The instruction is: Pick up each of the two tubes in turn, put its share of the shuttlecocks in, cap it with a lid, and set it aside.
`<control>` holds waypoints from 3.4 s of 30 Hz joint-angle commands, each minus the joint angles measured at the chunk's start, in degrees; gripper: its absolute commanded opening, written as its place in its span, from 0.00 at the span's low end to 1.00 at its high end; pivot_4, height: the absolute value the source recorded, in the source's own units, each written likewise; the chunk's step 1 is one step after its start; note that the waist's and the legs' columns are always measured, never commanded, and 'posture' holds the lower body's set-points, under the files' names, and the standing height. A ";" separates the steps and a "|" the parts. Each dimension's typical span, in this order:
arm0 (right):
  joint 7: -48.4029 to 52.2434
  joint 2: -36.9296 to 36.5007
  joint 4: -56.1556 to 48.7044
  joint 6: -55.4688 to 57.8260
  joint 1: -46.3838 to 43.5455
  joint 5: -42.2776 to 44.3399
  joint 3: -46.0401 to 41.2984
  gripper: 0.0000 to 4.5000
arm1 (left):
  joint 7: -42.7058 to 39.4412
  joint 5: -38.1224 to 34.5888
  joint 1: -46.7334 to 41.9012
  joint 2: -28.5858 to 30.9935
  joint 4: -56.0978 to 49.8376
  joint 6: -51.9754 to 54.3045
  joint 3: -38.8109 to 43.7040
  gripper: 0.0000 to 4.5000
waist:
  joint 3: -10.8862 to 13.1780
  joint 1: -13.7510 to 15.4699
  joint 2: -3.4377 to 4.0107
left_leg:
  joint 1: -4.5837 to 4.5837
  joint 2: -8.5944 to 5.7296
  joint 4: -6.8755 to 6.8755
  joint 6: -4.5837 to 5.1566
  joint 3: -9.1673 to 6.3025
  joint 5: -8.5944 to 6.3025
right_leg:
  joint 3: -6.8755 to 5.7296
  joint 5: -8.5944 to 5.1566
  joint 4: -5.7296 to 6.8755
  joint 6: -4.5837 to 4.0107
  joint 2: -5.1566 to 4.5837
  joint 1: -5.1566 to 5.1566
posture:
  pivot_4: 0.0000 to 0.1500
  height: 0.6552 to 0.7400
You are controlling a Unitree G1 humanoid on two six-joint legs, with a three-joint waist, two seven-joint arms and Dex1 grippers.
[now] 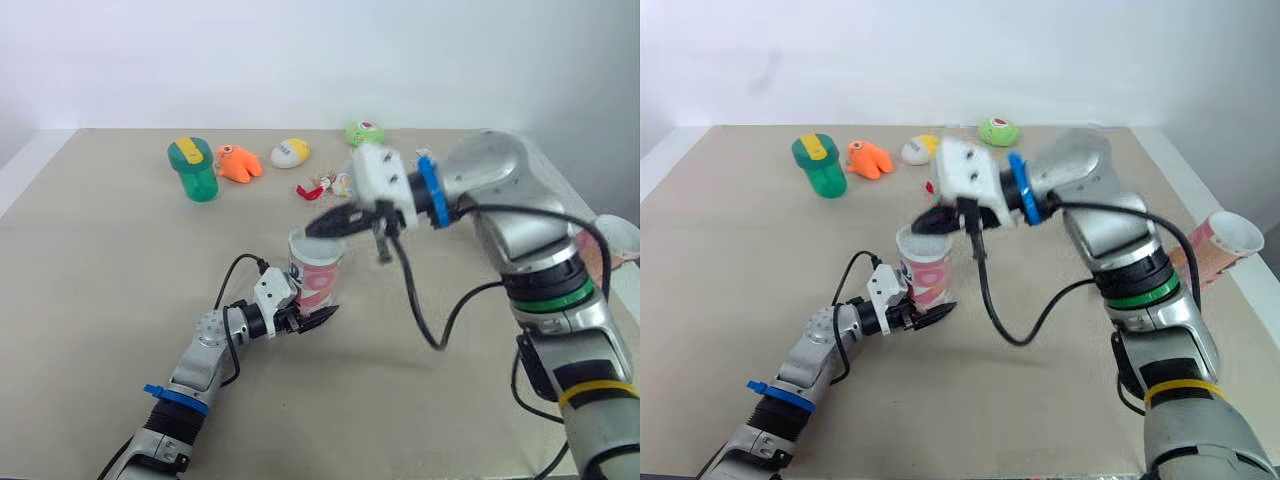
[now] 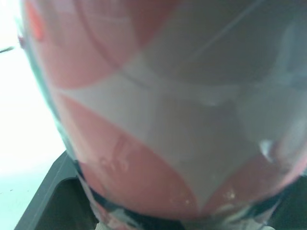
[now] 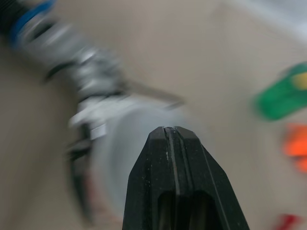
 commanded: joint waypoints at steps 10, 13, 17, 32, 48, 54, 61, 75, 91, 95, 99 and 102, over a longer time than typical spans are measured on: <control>0.39 -2.89 -2.74 -4.90 4.56 -10.70 9.21 0.03 | 0.69 1.37 1.66 -0.04 2.74 2.09 -1.77 0.77 | -0.33 0.00 0.03 | 0.26 -0.01 -0.03 -0.02 -0.07 -0.01 | -0.07 -0.05 -0.06 -0.02 -0.01 0.16 | 1.00 1.00; 0.66 -2.38 -2.84 -5.35 5.48 -11.33 9.71 0.03 | 0.68 1.36 1.54 -0.08 2.87 1.95 -1.76 0.77 | -0.55 -0.02 -0.06 | 0.61 0.00 -0.06 -0.07 -0.03 -0.05 | -0.06 -0.09 -0.09 -0.07 -0.01 0.29 | 1.00 1.00; 0.94 -1.17 -2.83 -3.71 5.87 -8.39 7.06 0.03 | 0.46 1.27 1.39 -0.17 3.11 2.08 -1.78 0.77 | -1.04 -0.02 -0.15 | 0.67 0.04 -0.12 -0.09 -0.02 -0.06 | -0.07 -0.13 -0.09 -0.13 -0.01 0.32 | 1.00 1.00; -5.70 -5.09 -7.28 17.66 10.91 18.91 -22.91 0.83 | -1.07 -0.81 4.14 0.97 -0.46 5.62 -1.75 1.00 | -0.95 0.35 -0.05 | -0.11 -0.08 -0.15 0.10 -0.34 -0.26 | -0.18 -0.03 -0.10 -0.13 0.00 0.09 | 1.00 1.00; -23.90 7.14 -9.96 -6.53 42.76 6.74 -15.42 0.97 | -13.01 -9.07 7.21 18.17 -4.98 8.03 7.14 1.00 | -0.26 -1.19 0.54 | 0.51 0.48 -0.23 0.42 -0.56 -0.57 | 0.04 -0.20 0.16 -0.50 1.05 0.16 | 1.00 1.00; -25.65 14.28 -1.98 -13.33 40.35 2.35 -7.94 0.97 | -17.58 -11.70 7.90 20.73 -12.23 11.95 5.01 1.00 | 0.08 -1.68 0.07 | 0.49 0.58 -0.19 0.30 -0.44 -0.48 | 0.10 -0.14 0.23 -0.52 1.05 0.10 | 1.00 1.00; -25.34 16.72 3.37 -15.56 36.94 0.66 -5.39 0.97 | -14.94 -9.81 7.76 17.46 -12.21 12.07 3.24 1.00 | 0.11 -0.73 0.07 | 0.12 0.43 0.05 0.08 -0.47 -0.62 | 0.09 -0.21 0.21 -0.42 0.89 0.01 | 1.00 1.00; -24.88 16.43 3.39 -15.08 38.23 0.63 -5.94 0.73 | -15.26 -9.27 5.51 17.90 -8.75 10.52 4.53 1.00 | 0.11 -0.42 0.07 | 0.18 0.47 0.41 0.07 -0.49 -0.61 | 0.09 -0.10 0.34 -0.29 0.96 0.08 | 1.00 1.00; -59.18 19.67 -5.46 -16.83 50.67 2.88 -38.09 0.73 | -7.07 -11.71 -7.40 5.37 -10.53 11.93 3.60 1.00 | 0.18 0.43 0.03 | -0.28 0.17 0.69 0.05 -0.60 -0.63 | 0.06 -0.08 0.40 -0.14 0.69 -0.07 | 1.00 1.00; -65.35 20.00 0.14 -18.37 49.13 -0.06 -39.44 0.73 | -5.89 -9.99 -10.28 0.29 -7.14 10.62 1.07 1.00 | 0.18 0.45 0.03 | -0.28 0.12 0.78 0.05 -0.60 -0.62 | 0.11 -0.01 0.40 -0.03 0.68 -0.02 | 1.00 1.00; -67.69 20.10 4.10 -18.81 47.70 -0.81 -39.40 0.73 | -5.62 -9.49 -10.95 -1.56 -5.77 10.02 0.15 1.00 | 0.16 -0.33 0.12 | -0.20 0.15 0.75 0.07 -0.60 -0.62 | 0.17 0.00 0.43 -0.06 0.76 -0.03 | 1.00 1.00; -67.67 20.11 5.28 -17.61 48.53 -1.09 -37.84 0.73 | -5.17 -8.98 -10.15 -1.45 -5.69 10.28 0.67 1.00 | 0.15 -0.30 0.13 | -0.20 0.15 0.75 0.07 -0.60 -0.62 | 0.18 0.00 0.44 -0.06 0.76 -0.02 | 1.00 1.00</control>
